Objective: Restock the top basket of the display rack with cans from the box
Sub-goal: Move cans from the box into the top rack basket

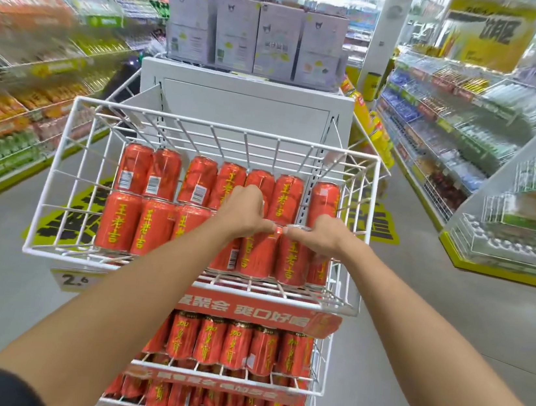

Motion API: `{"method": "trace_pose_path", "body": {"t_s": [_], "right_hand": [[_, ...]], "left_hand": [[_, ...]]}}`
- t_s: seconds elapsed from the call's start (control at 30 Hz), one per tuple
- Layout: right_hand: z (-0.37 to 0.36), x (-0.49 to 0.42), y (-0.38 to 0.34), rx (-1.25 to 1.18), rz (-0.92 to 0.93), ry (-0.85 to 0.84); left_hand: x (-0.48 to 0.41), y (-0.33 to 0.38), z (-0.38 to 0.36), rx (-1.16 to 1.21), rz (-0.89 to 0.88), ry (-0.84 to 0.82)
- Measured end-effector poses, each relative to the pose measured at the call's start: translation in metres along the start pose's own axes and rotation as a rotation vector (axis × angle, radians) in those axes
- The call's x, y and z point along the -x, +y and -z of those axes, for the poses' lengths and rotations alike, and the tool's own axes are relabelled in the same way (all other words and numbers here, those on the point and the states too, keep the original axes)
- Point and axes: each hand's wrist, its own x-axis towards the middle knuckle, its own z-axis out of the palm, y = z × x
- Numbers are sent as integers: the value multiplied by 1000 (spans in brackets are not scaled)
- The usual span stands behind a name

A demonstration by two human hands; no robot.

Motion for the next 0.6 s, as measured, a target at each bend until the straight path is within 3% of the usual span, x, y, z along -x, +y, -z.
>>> {"method": "trace_pose_path", "body": {"t_s": [0.6], "right_hand": [[-25,-1,2,-26,-106,335]], "left_hand": [[12,11,-10,-140,4,120]]}}
